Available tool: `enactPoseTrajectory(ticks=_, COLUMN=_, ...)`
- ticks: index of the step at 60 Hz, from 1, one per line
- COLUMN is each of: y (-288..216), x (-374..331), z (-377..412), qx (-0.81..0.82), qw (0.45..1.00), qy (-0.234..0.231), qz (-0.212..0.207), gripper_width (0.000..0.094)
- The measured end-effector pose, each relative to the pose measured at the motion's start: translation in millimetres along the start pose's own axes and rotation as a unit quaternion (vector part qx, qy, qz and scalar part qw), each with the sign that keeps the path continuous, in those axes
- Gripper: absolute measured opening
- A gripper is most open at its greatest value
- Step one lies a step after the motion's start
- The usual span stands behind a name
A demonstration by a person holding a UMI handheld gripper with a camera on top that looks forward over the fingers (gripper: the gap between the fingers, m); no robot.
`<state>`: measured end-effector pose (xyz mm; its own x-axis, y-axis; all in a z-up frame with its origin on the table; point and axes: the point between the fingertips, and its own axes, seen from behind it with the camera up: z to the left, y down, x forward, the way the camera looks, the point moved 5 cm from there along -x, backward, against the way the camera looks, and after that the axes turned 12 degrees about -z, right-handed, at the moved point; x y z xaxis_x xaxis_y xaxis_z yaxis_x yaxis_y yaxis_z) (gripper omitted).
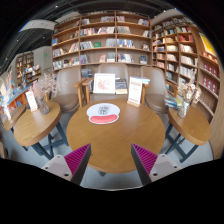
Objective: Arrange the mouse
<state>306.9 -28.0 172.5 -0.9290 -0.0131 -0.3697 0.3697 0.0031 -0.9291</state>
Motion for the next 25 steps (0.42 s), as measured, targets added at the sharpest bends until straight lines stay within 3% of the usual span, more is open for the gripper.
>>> enactPoseTrajectory(ticks=25, y=14.3, x=-31.9, z=-10.9, qx=-0.020, qw=1.000, qy=0.015, qz=-0.020, gripper_width=0.0834)
